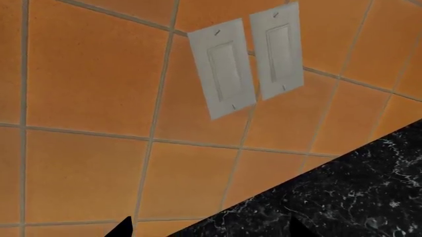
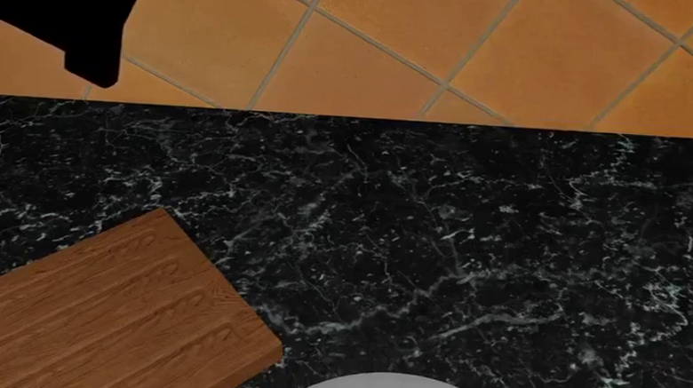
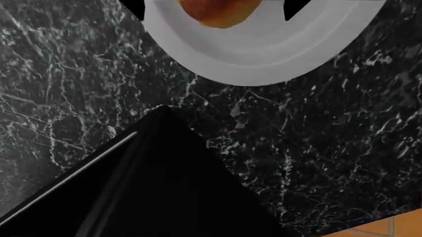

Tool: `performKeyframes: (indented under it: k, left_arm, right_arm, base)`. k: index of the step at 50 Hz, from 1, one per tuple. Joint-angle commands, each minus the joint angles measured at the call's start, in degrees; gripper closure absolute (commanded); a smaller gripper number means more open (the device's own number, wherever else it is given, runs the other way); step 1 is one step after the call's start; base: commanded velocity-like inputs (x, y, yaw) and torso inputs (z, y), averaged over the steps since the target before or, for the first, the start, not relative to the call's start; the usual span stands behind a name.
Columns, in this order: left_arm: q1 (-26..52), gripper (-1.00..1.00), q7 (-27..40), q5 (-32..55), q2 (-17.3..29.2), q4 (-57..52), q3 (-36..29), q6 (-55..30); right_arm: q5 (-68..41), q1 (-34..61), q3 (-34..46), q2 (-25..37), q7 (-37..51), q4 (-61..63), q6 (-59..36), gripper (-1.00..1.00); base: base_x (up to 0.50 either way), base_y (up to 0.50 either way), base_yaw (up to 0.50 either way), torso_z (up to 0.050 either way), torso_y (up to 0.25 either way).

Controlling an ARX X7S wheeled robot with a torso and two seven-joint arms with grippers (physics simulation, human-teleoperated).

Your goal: Place all breads on the cutting board.

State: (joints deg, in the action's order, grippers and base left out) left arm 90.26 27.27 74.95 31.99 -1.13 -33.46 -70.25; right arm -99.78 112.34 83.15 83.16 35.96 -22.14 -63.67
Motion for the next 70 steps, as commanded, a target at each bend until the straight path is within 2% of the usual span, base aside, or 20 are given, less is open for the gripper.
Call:
performKeyframes:
  k: [1,22,38,43,44,53,62,70]
  left_arm:
    - [-1.3,-1.0,-1.3,-2.1,-0.5,-0.7,0.8,1.4]
    - [-1.5,-1.0,-0.3,-0.9,0.2,-1.3,1.2,1.3]
    - [-0.3,-1.0,0.4,0.1,0.6,-1.4,1.7,0.9]
    - [-0.9,-1.0,0.1,-0.2,0.8,-1.6,1.5,1.5]
    - [-1.1,-1.0,0.3,0.0,0.8,-1.7,1.6,1.4]
    - [-0.6,-1.0,1.9,2.2,1.5,-2.8,2.8,0.6]
    - [-1.0,-1.0,2.3,2.7,1.9,-3.3,3.2,1.1]
    - [-1.4,-1.0,2.7,3.4,2.6,-3.8,3.8,1.3]
  right_arm:
    - [0.1,-4.7,0.6,-2.0,-0.2,-0.3,3.3,-1.0]
    - [-0.1,-7.3,1.5,2.1,-2.6,1.6,3.9,-1.0]
    - [-5.0,-13.1,4.7,2.4,-2.2,3.5,10.7,-1.0]
    - [-3.6,-13.0,4.5,4.6,-3.2,4.7,9.7,-1.0]
    - [-3.5,-12.7,4.3,4.9,-4.6,5.4,8.8,1.0]
    - [0.6,-7.3,-0.4,4.1,-2.5,8.3,0.5,1.0]
    - [2.3,2.5,-6.6,-2.8,-2.7,12.7,-12.6,1.0]
    - [-1.2,5.9,-8.6,-7.8,-2.6,16.4,-16.8,1.0]
  base:
    - [0.0,0.0,0.0,0.0,0.0]
    - [0.0,0.0,0.0,0.0,0.0]
    - [0.0,0.0,0.0,0.0,0.0]
    - [0.0,0.0,0.0,0.0,0.0]
    - [0.0,0.0,0.0,0.0,0.0]
    - [0.0,0.0,0.0,0.0,0.0]
    - [0.0,0.0,0.0,0.0,0.0]
    - [0.0,0.0,0.0,0.0,0.0]
